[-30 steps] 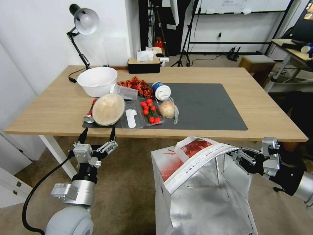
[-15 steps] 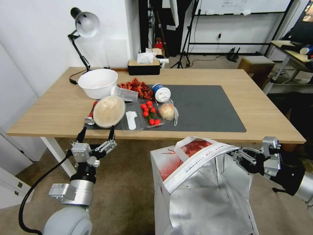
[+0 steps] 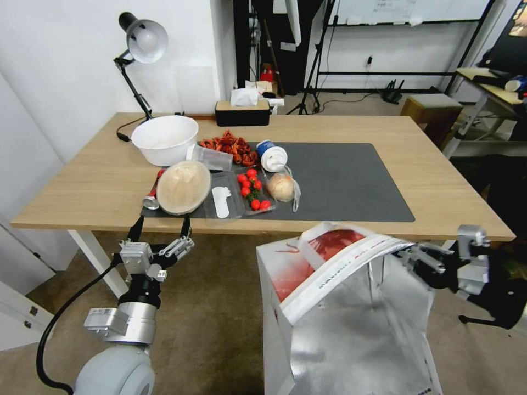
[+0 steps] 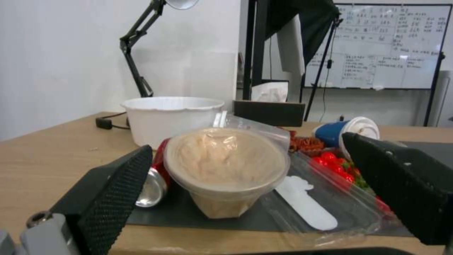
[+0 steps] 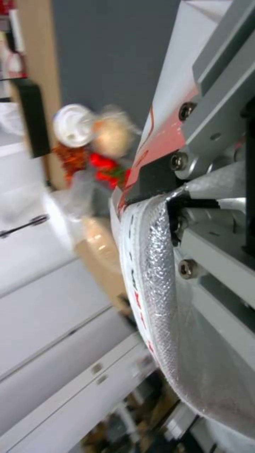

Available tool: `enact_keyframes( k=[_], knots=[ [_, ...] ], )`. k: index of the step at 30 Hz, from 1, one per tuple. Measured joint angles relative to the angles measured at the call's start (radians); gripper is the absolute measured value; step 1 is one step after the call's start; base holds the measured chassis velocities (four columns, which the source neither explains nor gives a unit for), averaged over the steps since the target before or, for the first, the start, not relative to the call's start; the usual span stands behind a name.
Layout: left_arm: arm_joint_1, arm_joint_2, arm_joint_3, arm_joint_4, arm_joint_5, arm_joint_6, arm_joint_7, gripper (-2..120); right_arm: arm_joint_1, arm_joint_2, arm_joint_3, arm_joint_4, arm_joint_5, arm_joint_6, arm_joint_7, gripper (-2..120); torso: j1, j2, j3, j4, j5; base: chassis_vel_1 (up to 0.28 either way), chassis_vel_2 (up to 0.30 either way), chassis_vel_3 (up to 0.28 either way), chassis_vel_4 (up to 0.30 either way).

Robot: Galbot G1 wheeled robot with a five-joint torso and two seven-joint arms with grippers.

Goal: Pick up the food delivery bag from the floor and place it on the table.

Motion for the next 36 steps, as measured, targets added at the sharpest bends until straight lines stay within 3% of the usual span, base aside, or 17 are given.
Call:
enact_keyframes(
  k=[1,6,8,14,20,24,26,36],
  knots=[
    [0.000,-0.002,0.008,0.002,0.000,-0.003,0.002,100,0.025,-0.017,0.070,0.000,0.116,-0.002,0.039,0,-0.001,-0.001,-0.001,0.0000,0.0000,0.000,0.000,0.000,0.000],
    [-0.001,-0.004,0.017,0.005,0.000,-0.007,0.004,100,0.060,-0.052,0.119,-0.025,0.210,0.010,0.094,0,-0.001,-0.002,-0.001,-0.0001,0.0001,0.000,0.000,0.000,0.000],
    [-0.001,-0.005,0.023,0.007,0.001,-0.010,0.005,100,0.117,-0.086,0.143,-0.045,0.293,0.029,0.162,0,-0.001,-0.003,-0.002,0.0001,0.0004,0.000,0.000,0.000,0.000],
    [-0.002,-0.013,0.034,0.011,0.005,-0.015,0.010,100,0.209,-0.179,0.109,-0.092,0.446,0.132,0.327,0,-0.001,-0.004,-0.002,0.0000,0.0002,0.000,0.000,0.000,0.000],
    [-0.012,-0.015,0.044,0.020,0.006,-0.020,0.016,100,0.268,-0.204,0.044,-0.114,0.494,0.174,0.457,0,-0.002,-0.004,-0.002,0.0005,0.0003,0.000,0.000,0.000,0.000],
    [-0.029,-0.007,0.062,0.034,0.005,-0.020,0.021,100,0.282,-0.213,0.033,-0.139,0.527,0.196,0.528,0,-0.002,-0.005,-0.003,-0.0005,0.0000,0.000,0.000,0.000,0.000],
    [-0.039,-0.003,0.081,0.044,0.005,-0.020,0.026,100,0.295,-0.218,0.021,-0.179,0.547,0.208,0.570,0,-0.002,-0.005,-0.003,0.0003,0.0002,0.000,0.000,0.000,0.000],
    [-0.067,0.017,0.124,0.067,0.009,-0.020,0.047,100,0.335,-0.222,-0.034,-0.352,0.522,0.214,0.599,0,-0.002,-0.005,-0.003,-0.0006,-0.0001,0.000,0.000,0.000,0.000]
  ],
)
